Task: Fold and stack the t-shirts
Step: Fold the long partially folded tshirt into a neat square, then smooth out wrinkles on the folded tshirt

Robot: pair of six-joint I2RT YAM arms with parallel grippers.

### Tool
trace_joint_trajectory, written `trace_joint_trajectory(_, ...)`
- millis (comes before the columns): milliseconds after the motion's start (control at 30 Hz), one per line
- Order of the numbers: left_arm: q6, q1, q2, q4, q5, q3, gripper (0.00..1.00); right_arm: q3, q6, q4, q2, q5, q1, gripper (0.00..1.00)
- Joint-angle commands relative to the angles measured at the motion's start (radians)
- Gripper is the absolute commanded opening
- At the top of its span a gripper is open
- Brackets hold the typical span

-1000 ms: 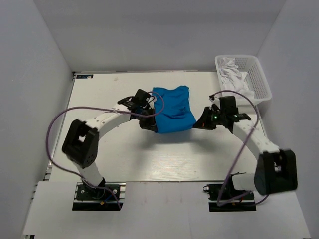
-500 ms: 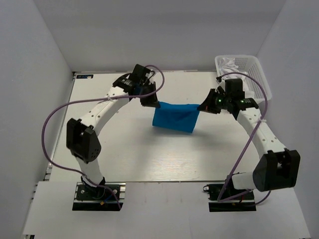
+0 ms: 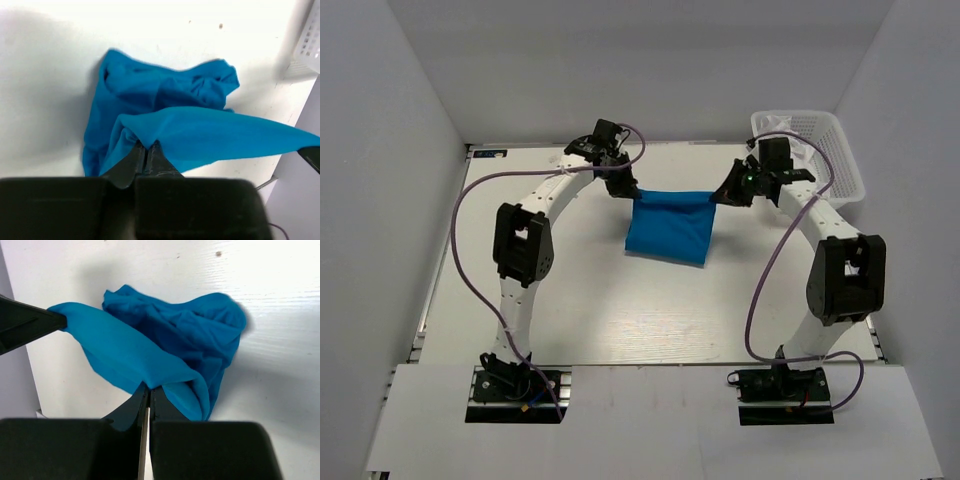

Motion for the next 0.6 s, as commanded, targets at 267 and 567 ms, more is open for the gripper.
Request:
trace_joint_trajectory(267, 0.064, 0.039, 0.077, 0.213, 0.081, 0.101, 1.00, 0.119, 0.037, 0.233, 0.194, -0.007, -0.042, 0.90)
trace_joint_trajectory(567, 0.193, 0.012, -0.003, 0.258, 0.206, 0.025, 1.00, 0.109, -0.014, 0.243, 0.126, -0.152, -0.015, 0.90)
